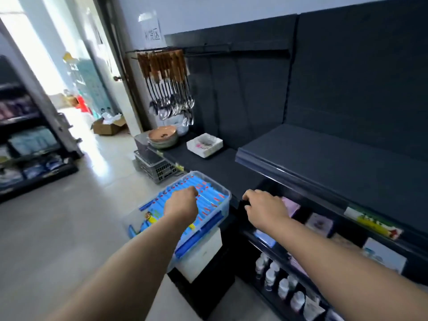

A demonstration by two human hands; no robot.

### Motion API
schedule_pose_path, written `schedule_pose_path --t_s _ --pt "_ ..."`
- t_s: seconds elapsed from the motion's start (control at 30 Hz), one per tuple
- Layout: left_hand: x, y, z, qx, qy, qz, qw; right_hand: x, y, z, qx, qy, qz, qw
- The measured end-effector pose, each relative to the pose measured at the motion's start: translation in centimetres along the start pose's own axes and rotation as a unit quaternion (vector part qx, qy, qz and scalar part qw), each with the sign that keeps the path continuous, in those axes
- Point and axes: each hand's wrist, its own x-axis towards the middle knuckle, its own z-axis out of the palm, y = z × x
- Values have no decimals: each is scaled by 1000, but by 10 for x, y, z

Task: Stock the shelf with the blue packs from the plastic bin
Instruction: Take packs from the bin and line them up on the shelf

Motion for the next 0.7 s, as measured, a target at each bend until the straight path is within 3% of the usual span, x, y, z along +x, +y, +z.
schedule_pose_path --t_s 0.27,0.7 --pt "12 -118 5 -8 -22 -126 992 44 -76 57 4 -70 -36 997" --pt "127 -176 48 -14 -84 -121 989 168 -109 148 -11 -203 -11 979"
